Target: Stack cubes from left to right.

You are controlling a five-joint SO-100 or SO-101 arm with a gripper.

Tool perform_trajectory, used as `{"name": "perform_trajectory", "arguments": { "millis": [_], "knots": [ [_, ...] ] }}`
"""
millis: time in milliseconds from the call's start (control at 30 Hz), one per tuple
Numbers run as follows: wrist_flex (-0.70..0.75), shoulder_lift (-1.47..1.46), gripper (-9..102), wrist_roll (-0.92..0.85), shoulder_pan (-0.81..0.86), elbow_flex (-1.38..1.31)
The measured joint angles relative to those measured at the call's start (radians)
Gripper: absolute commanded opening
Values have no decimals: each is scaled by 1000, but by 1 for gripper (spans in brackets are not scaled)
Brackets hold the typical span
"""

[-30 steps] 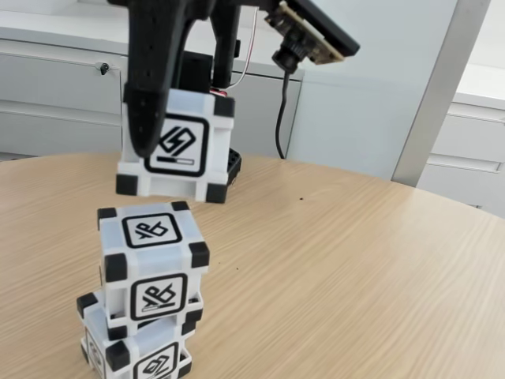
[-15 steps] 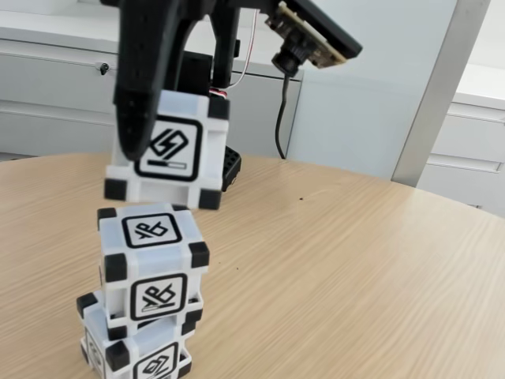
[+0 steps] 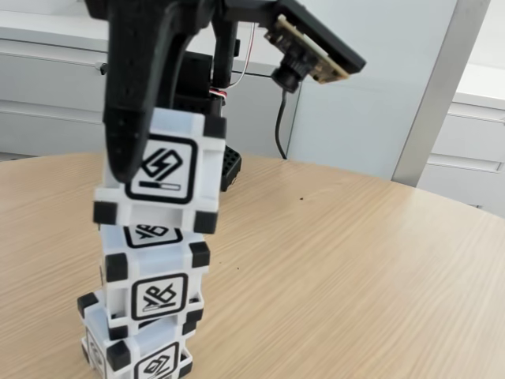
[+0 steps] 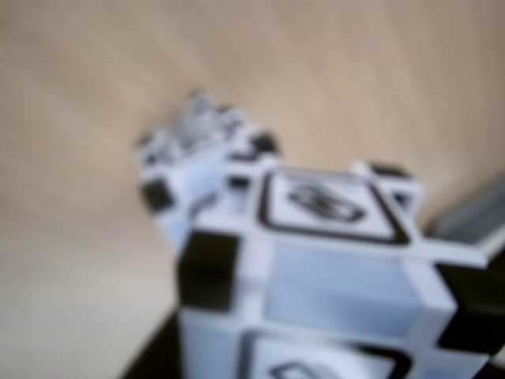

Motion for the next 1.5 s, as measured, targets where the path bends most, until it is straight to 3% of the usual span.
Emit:
{"name": "perform_trajectory", "arguments": {
  "millis": [867,1200,1500],
  "knots": [
    [92,0,13,-9,-2,0],
    [92,0,28,-9,-2,0],
    [92,0,33,-12,-2,0]
  ]
}}
